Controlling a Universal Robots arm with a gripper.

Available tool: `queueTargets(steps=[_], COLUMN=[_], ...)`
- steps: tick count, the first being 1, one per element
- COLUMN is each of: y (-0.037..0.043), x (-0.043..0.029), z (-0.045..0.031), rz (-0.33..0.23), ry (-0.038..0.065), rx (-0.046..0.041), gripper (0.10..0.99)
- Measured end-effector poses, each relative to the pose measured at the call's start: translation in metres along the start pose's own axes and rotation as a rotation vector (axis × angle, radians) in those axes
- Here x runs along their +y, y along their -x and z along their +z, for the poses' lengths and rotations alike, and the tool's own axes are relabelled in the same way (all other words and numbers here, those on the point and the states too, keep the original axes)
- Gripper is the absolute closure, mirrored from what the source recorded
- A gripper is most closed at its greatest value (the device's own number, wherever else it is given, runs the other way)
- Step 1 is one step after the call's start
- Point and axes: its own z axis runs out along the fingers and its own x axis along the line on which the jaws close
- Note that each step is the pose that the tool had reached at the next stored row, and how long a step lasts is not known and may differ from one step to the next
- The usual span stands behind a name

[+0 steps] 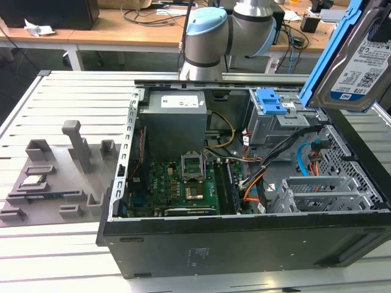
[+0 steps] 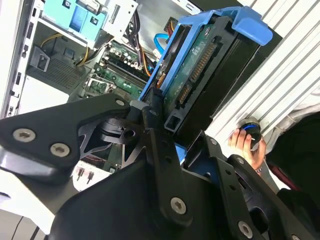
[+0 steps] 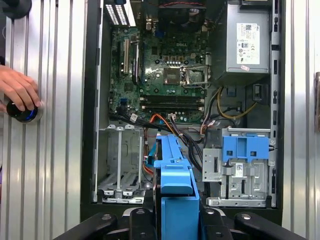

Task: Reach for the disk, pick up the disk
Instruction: 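Pick up the disk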

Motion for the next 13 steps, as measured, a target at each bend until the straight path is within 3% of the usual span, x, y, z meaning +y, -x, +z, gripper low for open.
queueTargets(steps=[4,13], y=[-0.0077,-0.0168], x=[0.0001,0.0002], z=[0.0003,0.0011], rz=[0.000,0.000], ry=[0.000,0.000], rx=[0.0013,0.0038], gripper=[0.722,0.722])
